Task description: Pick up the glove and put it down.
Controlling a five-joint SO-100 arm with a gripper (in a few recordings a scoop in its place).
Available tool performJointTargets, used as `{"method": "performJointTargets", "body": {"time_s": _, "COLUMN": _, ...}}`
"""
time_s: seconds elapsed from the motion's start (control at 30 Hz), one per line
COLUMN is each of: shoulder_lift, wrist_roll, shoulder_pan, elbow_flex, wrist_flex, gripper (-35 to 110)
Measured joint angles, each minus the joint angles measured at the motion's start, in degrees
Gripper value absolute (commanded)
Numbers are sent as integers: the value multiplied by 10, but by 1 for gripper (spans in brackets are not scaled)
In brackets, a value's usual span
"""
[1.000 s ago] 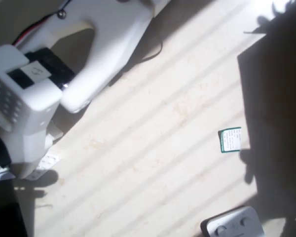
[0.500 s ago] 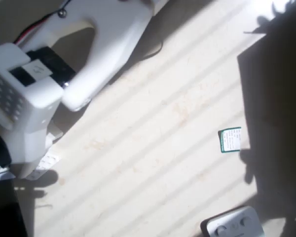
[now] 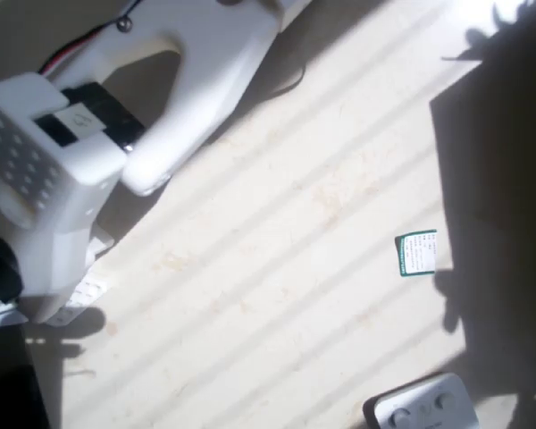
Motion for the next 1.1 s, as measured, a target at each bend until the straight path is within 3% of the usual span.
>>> {"method": "performJointTargets", "body": {"time_s": 0.27, "shoulder_lift": 0, "wrist_roll": 5, "shoulder_pan": 1, "elbow_flex": -1, "wrist_flex": -1, "gripper": -1}}
{"method": "performJointTargets", "body": {"time_s": 1.1, "shoulder_lift": 1, "wrist_roll": 2, "shoulder_pan": 9, "elbow_flex": -4, "wrist_flex": -4, "gripper": 0}}
